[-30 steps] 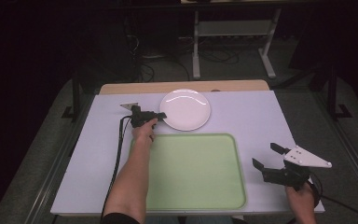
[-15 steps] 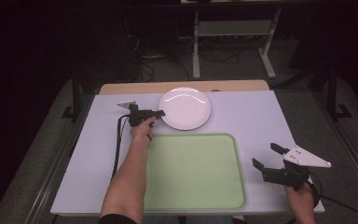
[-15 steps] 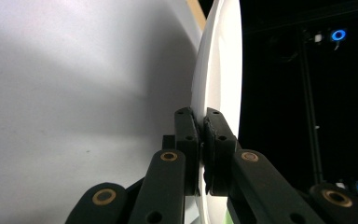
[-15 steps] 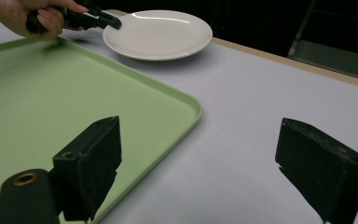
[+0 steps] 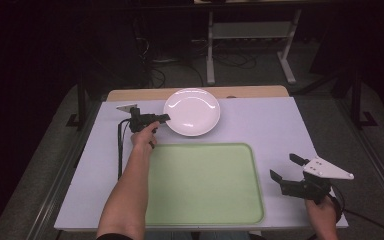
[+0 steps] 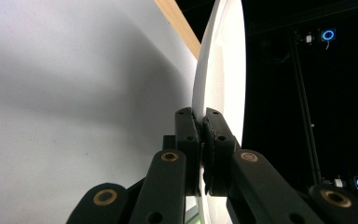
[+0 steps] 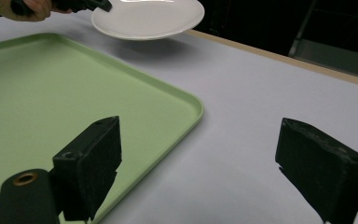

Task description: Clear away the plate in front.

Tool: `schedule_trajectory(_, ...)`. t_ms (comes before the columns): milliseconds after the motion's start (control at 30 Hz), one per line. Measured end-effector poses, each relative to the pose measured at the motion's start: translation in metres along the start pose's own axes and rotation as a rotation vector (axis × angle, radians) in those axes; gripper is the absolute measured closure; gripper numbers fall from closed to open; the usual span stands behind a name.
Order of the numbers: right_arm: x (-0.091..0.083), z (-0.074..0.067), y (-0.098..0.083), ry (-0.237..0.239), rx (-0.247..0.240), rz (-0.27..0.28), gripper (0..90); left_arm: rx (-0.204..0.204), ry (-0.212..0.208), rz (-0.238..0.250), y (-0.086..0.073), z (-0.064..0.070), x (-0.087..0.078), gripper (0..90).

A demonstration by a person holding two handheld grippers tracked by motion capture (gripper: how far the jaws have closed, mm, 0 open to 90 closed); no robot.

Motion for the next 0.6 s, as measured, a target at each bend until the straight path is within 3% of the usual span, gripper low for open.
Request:
schedule_trajectory(333,0.000,0.000,0.000,-0.005,-0.003,0.001,13.3,0.040,-0.028,-0.029,0.001,0.009,-0.015,87.0)
schedule_trajectory(600,0.001,-0.004,0.002,-0.003,-0.018,0.002,13.3,0.079,-0.022,-0.054,-0.001,0.017,-0.030,87.0)
Point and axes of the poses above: each handheld gripper's, and its own axes: x roughly forward along the jaws, y roughly out of its top, z roughly to its right, the point moved 10 cm from there along x, roughly forward along the jaws, and after that the axes turned 1 degree about x, right-handed, at the moved point
